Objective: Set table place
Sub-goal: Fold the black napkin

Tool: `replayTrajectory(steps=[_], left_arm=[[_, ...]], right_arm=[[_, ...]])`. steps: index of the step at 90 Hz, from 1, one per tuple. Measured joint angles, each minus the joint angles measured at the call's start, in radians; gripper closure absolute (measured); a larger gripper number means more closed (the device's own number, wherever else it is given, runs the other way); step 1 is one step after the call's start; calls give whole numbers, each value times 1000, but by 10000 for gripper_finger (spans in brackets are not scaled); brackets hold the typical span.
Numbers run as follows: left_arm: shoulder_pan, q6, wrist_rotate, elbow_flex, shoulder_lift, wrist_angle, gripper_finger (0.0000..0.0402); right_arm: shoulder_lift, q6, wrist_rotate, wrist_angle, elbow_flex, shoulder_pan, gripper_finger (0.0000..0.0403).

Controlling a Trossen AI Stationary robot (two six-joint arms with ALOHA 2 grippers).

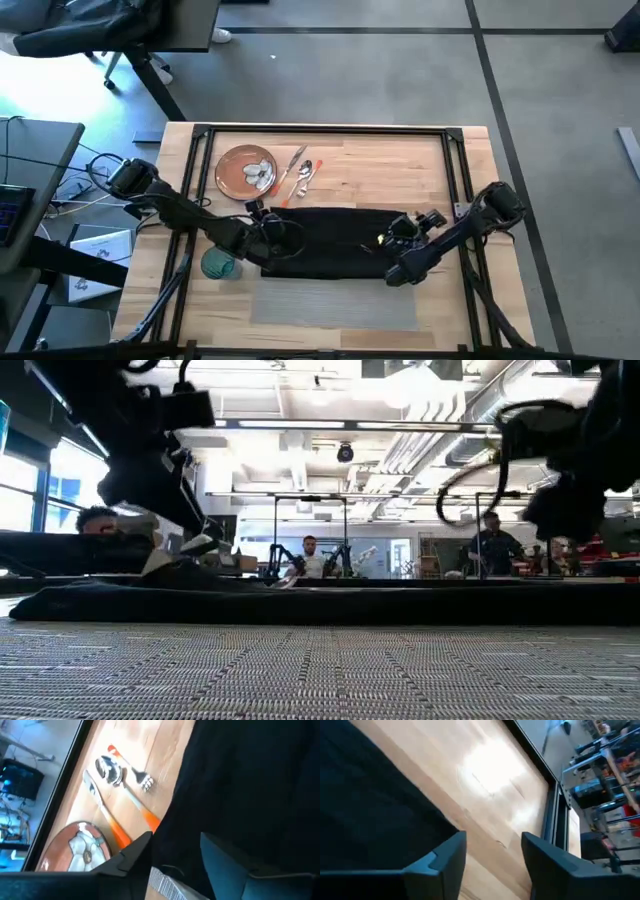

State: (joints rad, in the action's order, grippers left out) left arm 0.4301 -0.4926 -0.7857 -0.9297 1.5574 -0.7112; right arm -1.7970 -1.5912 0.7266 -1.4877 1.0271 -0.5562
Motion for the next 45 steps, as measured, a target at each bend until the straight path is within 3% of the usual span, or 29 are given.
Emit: replayTrajectory(steps=[10, 22, 45], left_arm=[[9, 84, 113, -55, 0, -9, 241], [16, 174, 285, -81, 0, -8, 241], [-61, 220, 323, -58, -1, -83, 241]], right_arm=[[104, 107, -17, 67, 7, -24, 209], [246, 373, -68, 226, 6, -51, 208], [382, 725, -176, 381, 6, 65, 208]])
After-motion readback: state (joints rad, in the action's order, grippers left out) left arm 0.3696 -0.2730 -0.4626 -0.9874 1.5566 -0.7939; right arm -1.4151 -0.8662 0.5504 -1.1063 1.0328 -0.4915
